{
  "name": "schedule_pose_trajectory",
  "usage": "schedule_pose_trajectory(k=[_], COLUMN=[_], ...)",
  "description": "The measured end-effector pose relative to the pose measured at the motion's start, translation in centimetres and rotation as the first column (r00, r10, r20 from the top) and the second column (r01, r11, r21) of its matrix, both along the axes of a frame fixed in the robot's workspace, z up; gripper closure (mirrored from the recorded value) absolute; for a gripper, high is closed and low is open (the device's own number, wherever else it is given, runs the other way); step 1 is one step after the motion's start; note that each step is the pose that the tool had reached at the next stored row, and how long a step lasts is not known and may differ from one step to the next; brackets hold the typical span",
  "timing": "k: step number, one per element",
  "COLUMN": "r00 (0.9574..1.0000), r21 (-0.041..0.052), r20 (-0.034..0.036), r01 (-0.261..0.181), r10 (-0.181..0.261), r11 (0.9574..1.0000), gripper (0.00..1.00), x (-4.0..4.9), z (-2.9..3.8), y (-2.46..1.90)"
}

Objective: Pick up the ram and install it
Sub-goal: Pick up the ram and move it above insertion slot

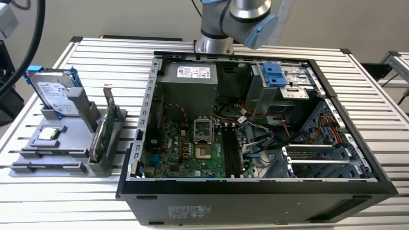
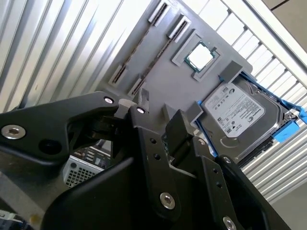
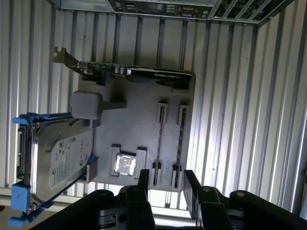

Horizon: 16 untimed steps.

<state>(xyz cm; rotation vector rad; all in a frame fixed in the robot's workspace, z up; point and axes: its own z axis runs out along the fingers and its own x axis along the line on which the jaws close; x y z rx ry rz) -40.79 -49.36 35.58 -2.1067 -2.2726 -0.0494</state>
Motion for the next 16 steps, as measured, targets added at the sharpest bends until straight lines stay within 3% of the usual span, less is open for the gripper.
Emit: schedule_pose_trajectory(k=[16], r00=[1.0000], r21=[0.0000], r20=[0.0000], r01=[0.000], r10=[0.000], r11=[1.0000], gripper=[0.00], x=[0.00], z=[-0.35], y=[-0.05])
